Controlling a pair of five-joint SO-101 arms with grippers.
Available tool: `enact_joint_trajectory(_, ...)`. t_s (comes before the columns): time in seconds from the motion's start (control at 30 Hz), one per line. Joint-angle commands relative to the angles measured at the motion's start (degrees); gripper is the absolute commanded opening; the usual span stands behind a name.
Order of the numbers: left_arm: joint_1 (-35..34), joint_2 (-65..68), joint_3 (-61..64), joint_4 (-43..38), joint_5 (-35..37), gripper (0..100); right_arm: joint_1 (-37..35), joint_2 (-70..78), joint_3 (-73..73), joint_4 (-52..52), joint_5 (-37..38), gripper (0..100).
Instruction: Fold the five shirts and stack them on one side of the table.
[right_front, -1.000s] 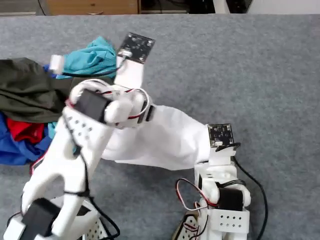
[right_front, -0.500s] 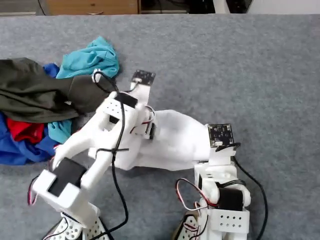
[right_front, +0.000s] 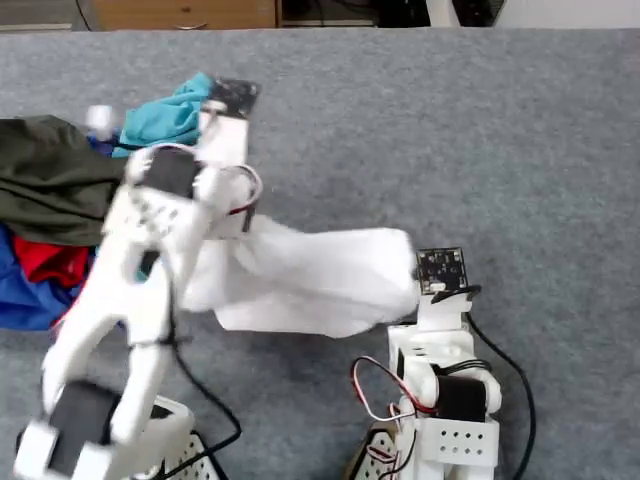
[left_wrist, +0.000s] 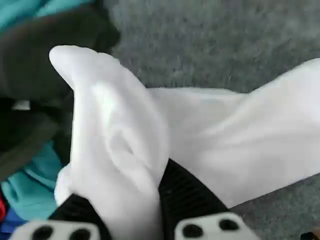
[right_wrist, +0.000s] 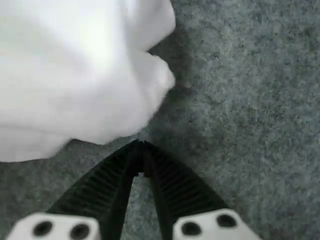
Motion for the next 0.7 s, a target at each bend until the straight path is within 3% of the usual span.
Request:
enact_joint_trajectory(0.0,-1.05,-8.66,-3.43,0.97,-2.02,2,-0.84,-6.11,0.13,-0.62,0.35,0.4)
enact_joint_trajectory(0.67,-0.44,-7.43,0.70,-2.81,-1.67,2,-0.84,-6.11,0.13,-0.62,0.35,0.4)
